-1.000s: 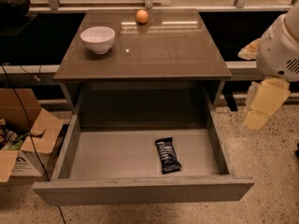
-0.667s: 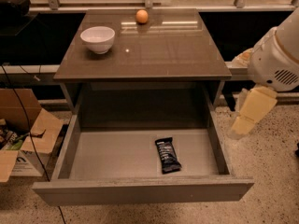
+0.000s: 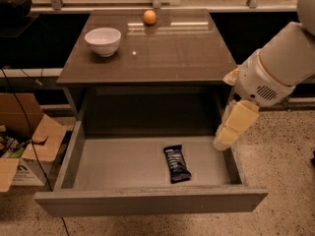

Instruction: Pick rxbar blueberry from top drawer and place on counter

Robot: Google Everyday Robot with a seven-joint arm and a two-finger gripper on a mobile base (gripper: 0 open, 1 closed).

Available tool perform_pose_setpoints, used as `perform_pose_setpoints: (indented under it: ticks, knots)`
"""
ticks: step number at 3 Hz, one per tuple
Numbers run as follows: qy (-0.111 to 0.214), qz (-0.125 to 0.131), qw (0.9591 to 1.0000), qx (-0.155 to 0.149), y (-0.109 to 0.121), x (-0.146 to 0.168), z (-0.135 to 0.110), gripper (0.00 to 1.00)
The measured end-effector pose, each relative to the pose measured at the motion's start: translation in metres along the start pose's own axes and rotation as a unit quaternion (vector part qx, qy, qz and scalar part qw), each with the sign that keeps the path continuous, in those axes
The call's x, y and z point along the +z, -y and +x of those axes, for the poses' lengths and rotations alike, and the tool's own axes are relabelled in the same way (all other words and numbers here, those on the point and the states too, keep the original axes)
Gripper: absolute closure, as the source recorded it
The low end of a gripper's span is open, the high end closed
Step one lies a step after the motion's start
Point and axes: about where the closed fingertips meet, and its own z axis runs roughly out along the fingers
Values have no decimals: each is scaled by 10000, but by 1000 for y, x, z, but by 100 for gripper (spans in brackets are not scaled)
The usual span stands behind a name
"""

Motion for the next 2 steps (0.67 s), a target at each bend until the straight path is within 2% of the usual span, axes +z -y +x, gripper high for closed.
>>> perform_pose_setpoints:
  ticks: [1, 2]
  knots:
    - [0, -7, 10000, 7, 0, 1, 0, 0]
    - [41, 66, 9997, 244, -1, 11, -3, 0]
